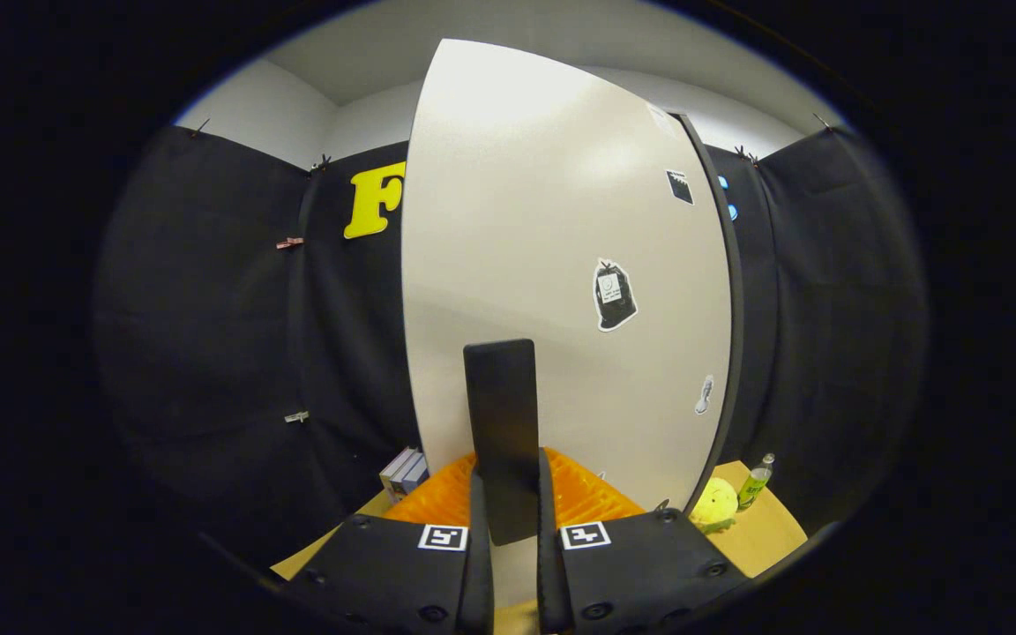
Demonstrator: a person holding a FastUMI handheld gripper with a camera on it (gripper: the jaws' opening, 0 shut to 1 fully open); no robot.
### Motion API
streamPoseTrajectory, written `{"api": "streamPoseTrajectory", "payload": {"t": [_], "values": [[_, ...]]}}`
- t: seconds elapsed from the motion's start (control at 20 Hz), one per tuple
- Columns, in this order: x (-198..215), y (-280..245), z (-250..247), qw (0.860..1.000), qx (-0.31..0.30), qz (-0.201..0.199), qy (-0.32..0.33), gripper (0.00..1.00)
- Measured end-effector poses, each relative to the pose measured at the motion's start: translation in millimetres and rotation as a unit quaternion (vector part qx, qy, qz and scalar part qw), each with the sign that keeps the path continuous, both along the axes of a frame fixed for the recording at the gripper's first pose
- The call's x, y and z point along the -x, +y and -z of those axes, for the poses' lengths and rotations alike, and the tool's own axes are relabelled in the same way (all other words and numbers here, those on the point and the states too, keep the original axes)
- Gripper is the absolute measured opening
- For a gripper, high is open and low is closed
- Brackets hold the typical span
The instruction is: Open the shoe cabinet door, grab the shoes and put them into the shoe cabinet, then close the shoe cabinet door.
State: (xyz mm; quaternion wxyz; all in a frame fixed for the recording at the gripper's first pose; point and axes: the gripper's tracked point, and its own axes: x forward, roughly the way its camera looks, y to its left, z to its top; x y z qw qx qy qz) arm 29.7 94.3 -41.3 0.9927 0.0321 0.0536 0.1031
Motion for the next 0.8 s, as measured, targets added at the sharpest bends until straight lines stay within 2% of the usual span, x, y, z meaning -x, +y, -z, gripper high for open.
{"api": "streamPoseTrajectory", "payload": {"t": [0.4,0.8], "values": [[38,-53,-4,1.000,0.003,0.005,0.010,0.23],[66,-114,-7,0.999,-0.011,0.049,0.016,0.22]]}}
